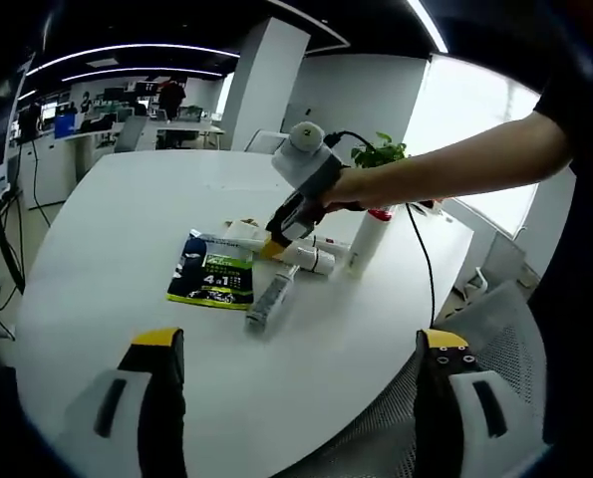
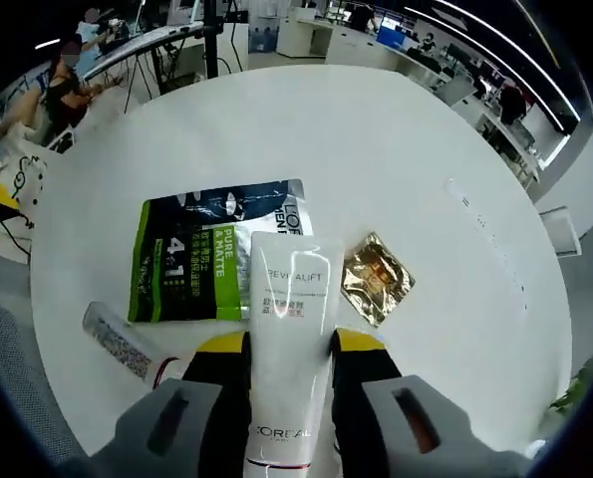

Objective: Arrange the skincare products in the storage area until every visible bottle or jar stands upright without overlapping.

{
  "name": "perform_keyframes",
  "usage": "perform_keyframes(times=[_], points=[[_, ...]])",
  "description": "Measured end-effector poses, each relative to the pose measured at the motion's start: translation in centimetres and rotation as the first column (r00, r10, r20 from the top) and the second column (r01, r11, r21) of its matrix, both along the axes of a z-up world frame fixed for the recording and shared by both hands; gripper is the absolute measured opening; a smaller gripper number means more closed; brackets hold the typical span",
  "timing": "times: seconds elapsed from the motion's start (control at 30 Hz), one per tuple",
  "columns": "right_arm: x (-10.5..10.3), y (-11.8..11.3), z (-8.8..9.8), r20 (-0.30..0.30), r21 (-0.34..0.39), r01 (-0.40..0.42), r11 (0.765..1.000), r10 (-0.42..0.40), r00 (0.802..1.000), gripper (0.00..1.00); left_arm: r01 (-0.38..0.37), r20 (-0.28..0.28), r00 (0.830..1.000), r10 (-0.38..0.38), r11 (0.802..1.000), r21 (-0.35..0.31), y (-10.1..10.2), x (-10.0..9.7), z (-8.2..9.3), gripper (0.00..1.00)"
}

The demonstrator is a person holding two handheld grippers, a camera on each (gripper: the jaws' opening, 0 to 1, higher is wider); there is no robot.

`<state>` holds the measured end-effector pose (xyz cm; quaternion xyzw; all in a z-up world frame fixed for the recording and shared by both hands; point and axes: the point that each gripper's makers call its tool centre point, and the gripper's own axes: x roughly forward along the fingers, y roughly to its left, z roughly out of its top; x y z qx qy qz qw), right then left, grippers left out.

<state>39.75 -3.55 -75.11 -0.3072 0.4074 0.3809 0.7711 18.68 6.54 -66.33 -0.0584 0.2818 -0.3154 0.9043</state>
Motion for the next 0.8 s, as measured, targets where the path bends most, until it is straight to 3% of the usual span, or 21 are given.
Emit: perform_keyframes(times=[0.37,0.8], points=[[-0.3,-0.6,3.0,0.099,0.087,0.014,0.996,-0.023,0.995,0.29,-0.007,0.011,1.000,0.007,1.000,-0.013,0.0,0.1,0.4,0.88],[-1.6,-1.3,6.4,0.207,0.196,0.035,0.980,-0.076,0.975,0.29,-0.016,0.027,0.999,0.017,1.000,-0.023,0.2,0.4,1.3,0.87]])
